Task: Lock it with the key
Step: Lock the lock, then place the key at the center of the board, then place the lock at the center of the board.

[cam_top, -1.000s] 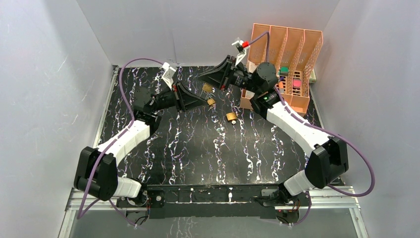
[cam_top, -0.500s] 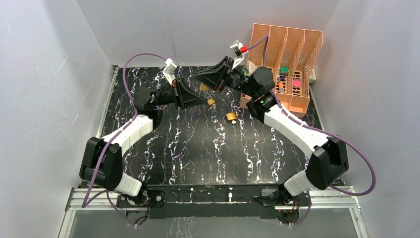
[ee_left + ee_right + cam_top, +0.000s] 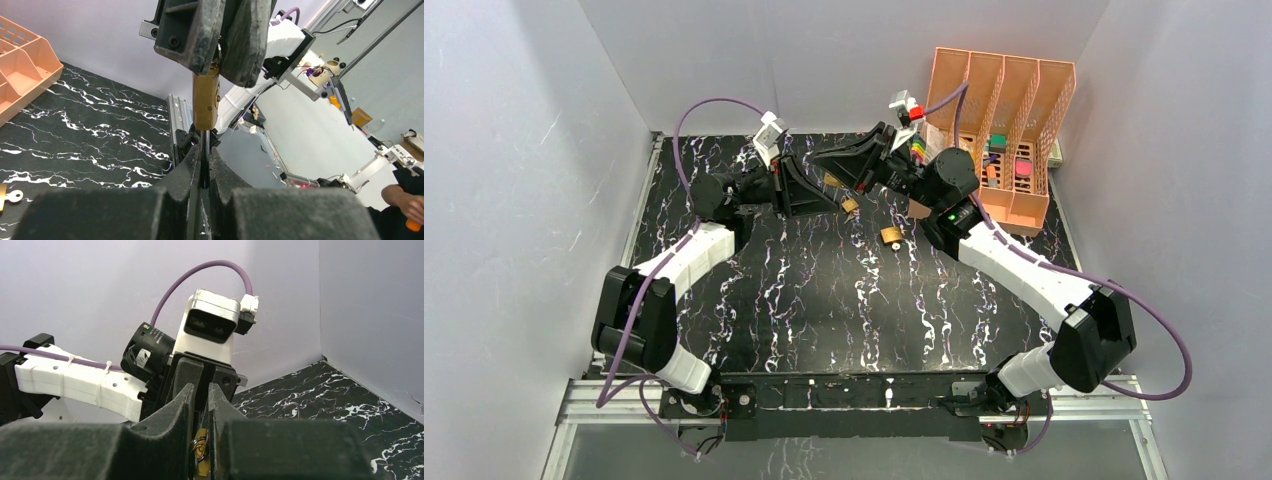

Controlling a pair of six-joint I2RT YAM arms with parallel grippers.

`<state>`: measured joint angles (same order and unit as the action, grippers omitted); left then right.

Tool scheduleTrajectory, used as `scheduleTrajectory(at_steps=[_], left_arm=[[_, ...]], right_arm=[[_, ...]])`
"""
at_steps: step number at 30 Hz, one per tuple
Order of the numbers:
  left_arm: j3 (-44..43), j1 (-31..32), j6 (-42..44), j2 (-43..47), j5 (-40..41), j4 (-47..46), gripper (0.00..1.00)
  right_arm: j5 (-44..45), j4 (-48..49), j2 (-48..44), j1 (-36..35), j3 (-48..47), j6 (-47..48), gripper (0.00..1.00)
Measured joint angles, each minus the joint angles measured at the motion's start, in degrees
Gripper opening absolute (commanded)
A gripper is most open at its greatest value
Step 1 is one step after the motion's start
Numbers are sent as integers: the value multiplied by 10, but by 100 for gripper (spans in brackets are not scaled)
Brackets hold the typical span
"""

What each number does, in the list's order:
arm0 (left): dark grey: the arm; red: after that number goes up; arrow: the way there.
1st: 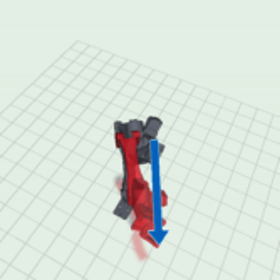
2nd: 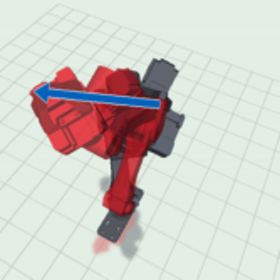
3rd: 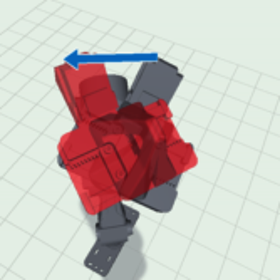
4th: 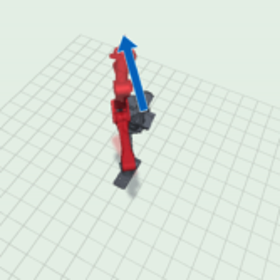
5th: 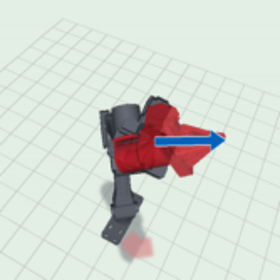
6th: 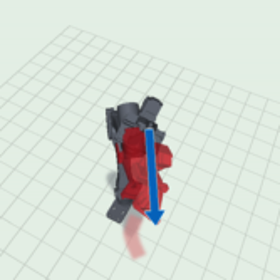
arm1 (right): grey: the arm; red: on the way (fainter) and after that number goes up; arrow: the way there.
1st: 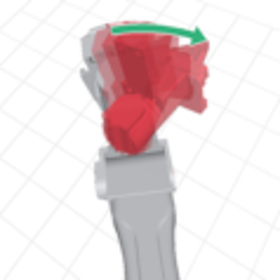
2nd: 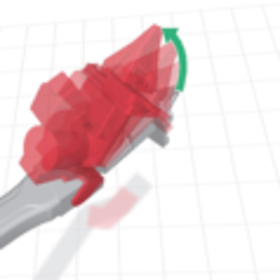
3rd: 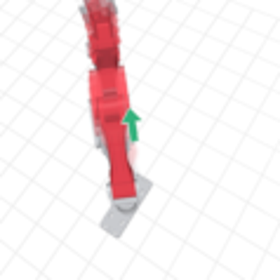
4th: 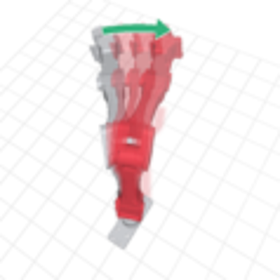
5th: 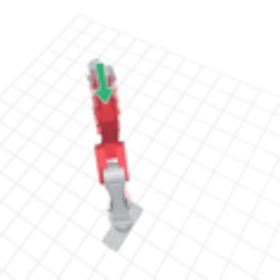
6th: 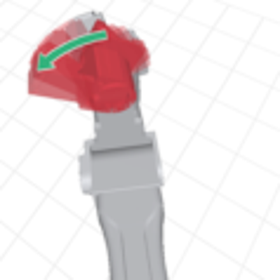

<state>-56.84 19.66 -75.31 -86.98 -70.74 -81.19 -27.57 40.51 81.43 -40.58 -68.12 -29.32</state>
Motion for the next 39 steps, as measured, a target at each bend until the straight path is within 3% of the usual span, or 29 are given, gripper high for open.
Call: scheduleTrajectory(at_steps=[6, 13, 25, 33, 36, 39], left_arm=[[-5, -6, 12, -1, -12, 9, 0], [20, -10, 73, 41, -12, 92, 0], [77, -44, 110, 99, -5, 166, 0], [84, -82, 132, 123, -33, 197, 0], [73, -113, 198, 135, -36, 312, 0], [-20, -133, 378, 129, 22, 595, 0]], right_arm=[[-3, -63, -3, -3, -30, 27, 0], [-51, -150, -3, 17, -65, 37, 0], [-127, -146, -6, 130, -55, -49, 0], [-127, -139, -8, 143, -55, -60, 0], [-121, -151, -10, 143, -53, -50, 0], [-108, -160, -12, 140, -37, -40, 0]])
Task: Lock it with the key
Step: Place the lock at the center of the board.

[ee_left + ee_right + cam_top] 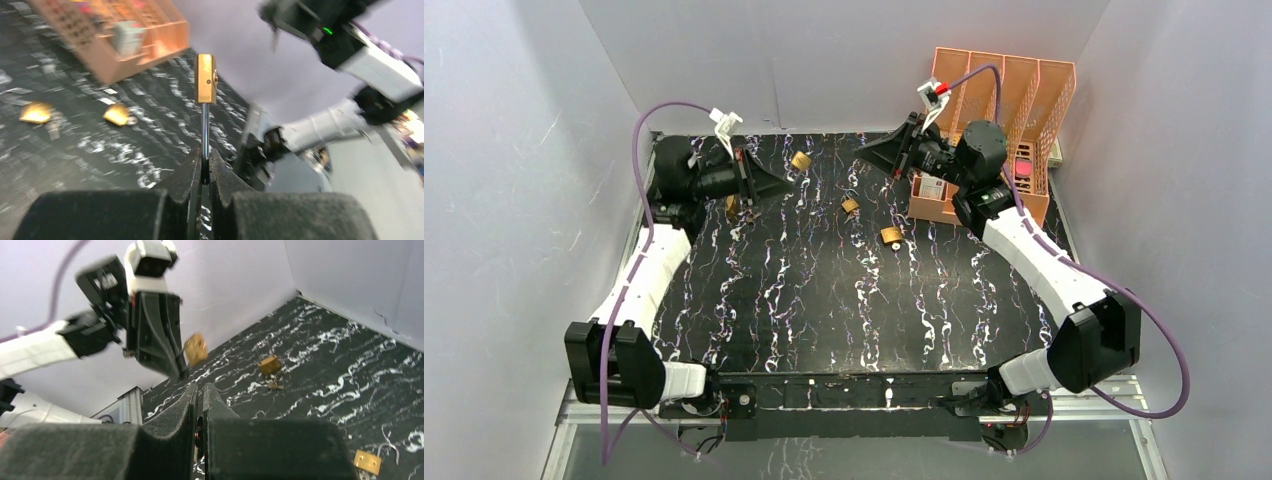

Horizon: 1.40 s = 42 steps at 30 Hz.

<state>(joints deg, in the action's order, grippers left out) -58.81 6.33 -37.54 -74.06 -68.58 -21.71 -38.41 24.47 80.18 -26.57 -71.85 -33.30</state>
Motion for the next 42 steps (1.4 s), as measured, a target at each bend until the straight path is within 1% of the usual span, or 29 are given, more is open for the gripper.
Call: scheduleTrajectory(at_steps=[1, 4, 8, 12, 15, 20, 25, 29, 34, 42], left_arm=[[-40, -2, 51, -9, 36, 86, 0], [-126, -1, 148, -38, 145, 270, 0], [-208, 5, 212, -111, 278, 459, 0], [-279, 17, 242, -209, 409, 604, 0], [-305, 28, 247, -251, 483, 661, 0], [-309, 43, 244, -269, 564, 699, 0], [-309, 55, 234, -304, 612, 698, 0], [-268, 59, 217, -306, 635, 662, 0], [-202, 62, 198, -302, 638, 587, 0], [-198, 62, 193, -314, 653, 510, 0]], right_arm=[[10, -7, 0, -3, 6, 7, 0], [53, -33, 3, -26, 20, 29, 0], [114, -49, 34, -83, 21, 58, 0], [188, -67, 113, -137, 2, 82, 0], [242, -70, 183, -166, -15, 95, 0], [302, -67, 287, -188, -54, 101, 0], [336, -33, 364, -188, -95, 101, 0], [340, 3, 426, -188, -137, 92, 0], [340, 32, 502, -188, -184, 78, 0], [351, 59, 539, -188, -201, 65, 0]])
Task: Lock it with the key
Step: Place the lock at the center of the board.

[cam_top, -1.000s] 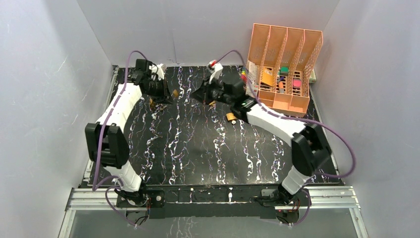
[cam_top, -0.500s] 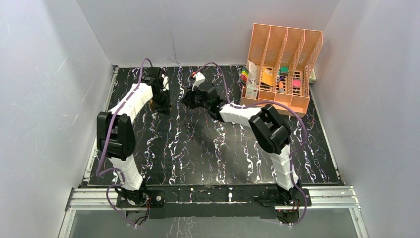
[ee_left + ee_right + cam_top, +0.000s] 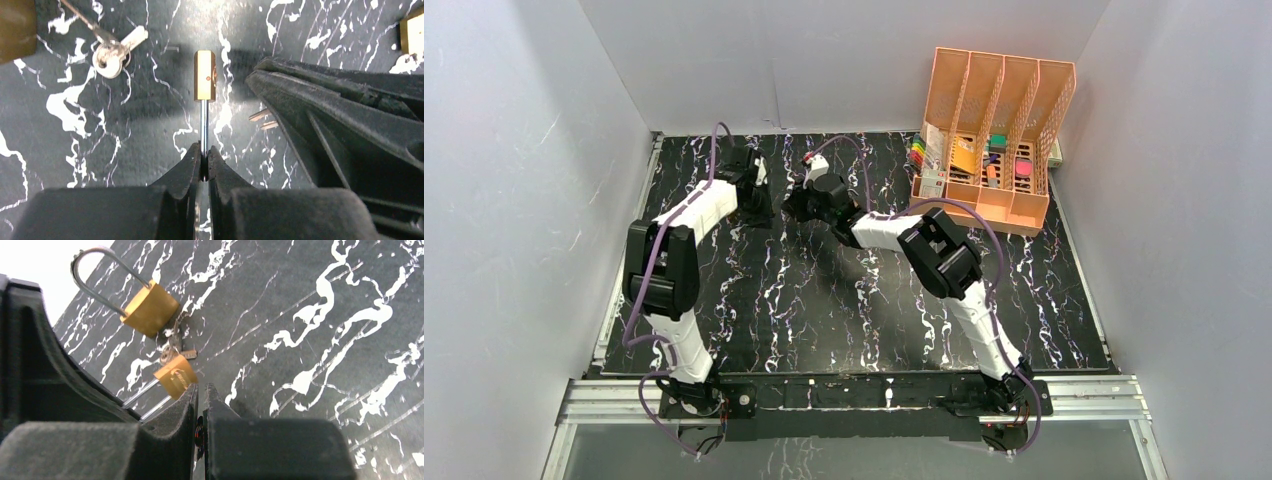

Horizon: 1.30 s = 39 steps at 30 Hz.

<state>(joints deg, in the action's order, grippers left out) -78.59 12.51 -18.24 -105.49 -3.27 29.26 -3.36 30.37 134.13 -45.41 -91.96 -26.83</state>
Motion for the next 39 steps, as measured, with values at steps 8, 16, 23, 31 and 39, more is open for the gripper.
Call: scheduleTrajectory(at_steps=[8, 16, 23, 31, 39], left_arm=[[54, 1, 0, -28, 62, -100, 0], [134, 7, -4, -16, 108, -239, 0], [150, 7, 4, -21, 123, -309, 2], [150, 7, 35, -27, 128, -331, 22], [150, 7, 56, -24, 129, -331, 47]], right_arm=[[2, 17, 61, 0, -55, -10, 0], [2, 27, 94, 0, -65, -30, 0], [-2, 33, 104, 0, -80, -35, 59], [-6, 45, 106, 6, -90, -27, 80], [14, 18, 65, 41, -62, 6, 82]])
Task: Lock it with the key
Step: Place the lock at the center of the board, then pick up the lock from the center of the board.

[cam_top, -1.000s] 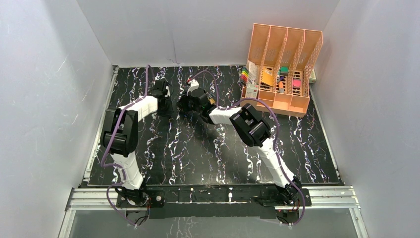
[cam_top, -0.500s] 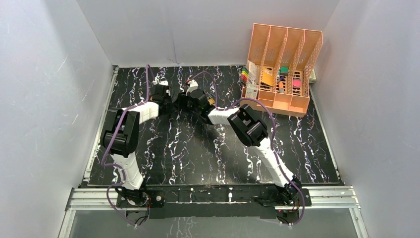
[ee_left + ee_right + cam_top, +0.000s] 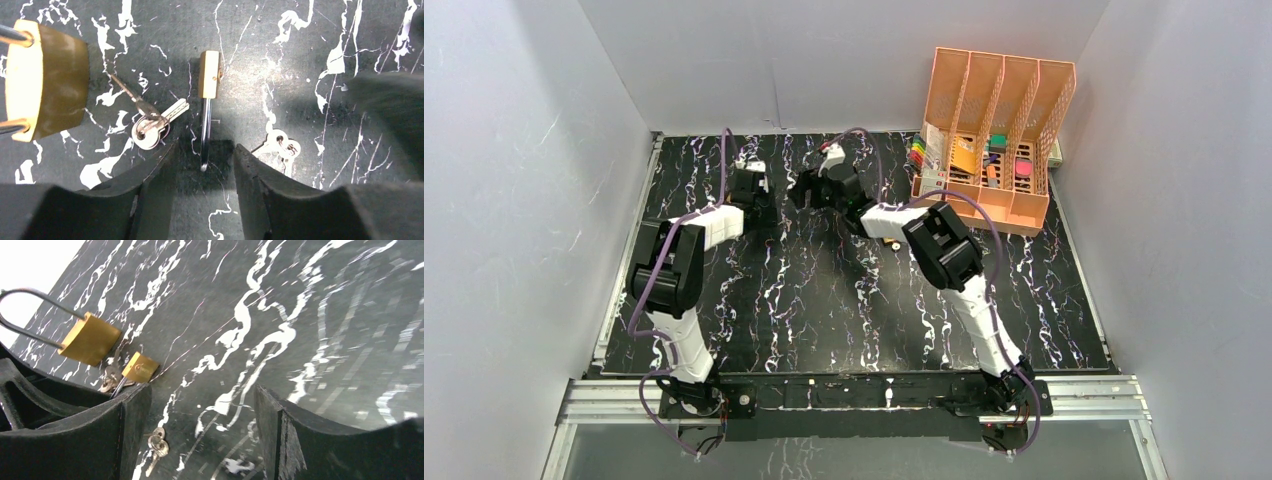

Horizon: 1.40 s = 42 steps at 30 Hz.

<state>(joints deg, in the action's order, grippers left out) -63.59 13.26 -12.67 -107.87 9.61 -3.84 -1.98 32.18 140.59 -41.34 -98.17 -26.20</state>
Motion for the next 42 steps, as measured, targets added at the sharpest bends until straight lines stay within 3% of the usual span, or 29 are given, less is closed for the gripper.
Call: scheduleTrajectory(at_steps=[5, 11, 15, 25, 30, 42], left_arm=[[0, 0, 2, 37, -3, 23, 61], [1, -1, 2, 141, -16, 50, 81], [0, -1, 1, 217, -34, 73, 91], [14, -1, 4, 310, -153, 135, 94], [28, -1, -4, 348, -189, 147, 94], [30, -1, 0, 345, -227, 163, 94]], right_arm=[[38, -19, -92, 19, 57, 41, 85], [90, -21, -214, 22, 125, 110, 86], [116, -52, -237, 21, 142, 139, 86], [133, -210, -229, 19, 148, 206, 87], [104, -290, -182, 23, 93, 238, 84], [80, -336, -140, 38, 69, 243, 78]])
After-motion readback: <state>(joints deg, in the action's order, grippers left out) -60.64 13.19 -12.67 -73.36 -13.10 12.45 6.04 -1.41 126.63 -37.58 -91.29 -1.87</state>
